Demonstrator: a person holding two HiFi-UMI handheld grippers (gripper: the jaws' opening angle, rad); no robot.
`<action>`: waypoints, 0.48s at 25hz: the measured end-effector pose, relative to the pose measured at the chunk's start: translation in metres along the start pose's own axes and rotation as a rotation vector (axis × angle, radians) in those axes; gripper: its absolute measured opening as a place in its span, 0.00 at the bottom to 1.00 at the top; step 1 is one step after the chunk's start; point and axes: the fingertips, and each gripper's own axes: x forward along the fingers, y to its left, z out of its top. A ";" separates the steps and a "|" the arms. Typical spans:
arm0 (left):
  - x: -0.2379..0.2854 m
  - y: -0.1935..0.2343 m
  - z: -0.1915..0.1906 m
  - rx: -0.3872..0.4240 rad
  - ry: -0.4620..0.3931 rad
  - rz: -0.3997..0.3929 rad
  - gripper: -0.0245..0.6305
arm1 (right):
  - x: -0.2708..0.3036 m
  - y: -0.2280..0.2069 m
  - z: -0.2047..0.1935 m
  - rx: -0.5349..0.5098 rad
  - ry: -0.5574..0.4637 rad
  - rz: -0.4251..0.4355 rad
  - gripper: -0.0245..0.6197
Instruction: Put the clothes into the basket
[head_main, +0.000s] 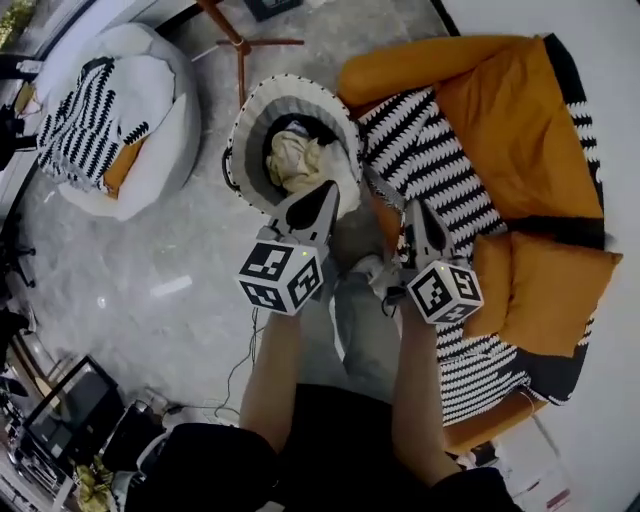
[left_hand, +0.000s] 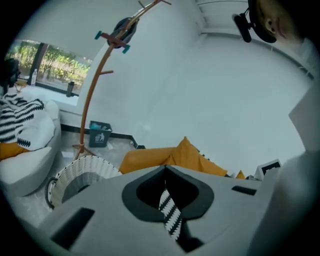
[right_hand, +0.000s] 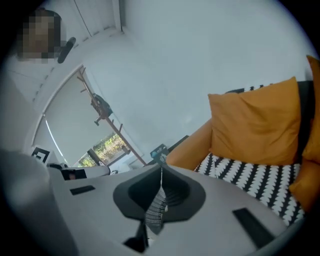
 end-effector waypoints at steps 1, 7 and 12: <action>0.003 -0.018 0.012 0.024 -0.013 -0.022 0.05 | -0.011 -0.004 0.018 0.003 -0.038 -0.011 0.06; 0.007 -0.161 0.073 0.119 -0.164 -0.302 0.05 | -0.101 -0.043 0.108 0.057 -0.266 -0.101 0.06; 0.020 -0.274 0.072 0.199 -0.118 -0.398 0.05 | -0.209 -0.085 0.167 0.011 -0.415 -0.236 0.06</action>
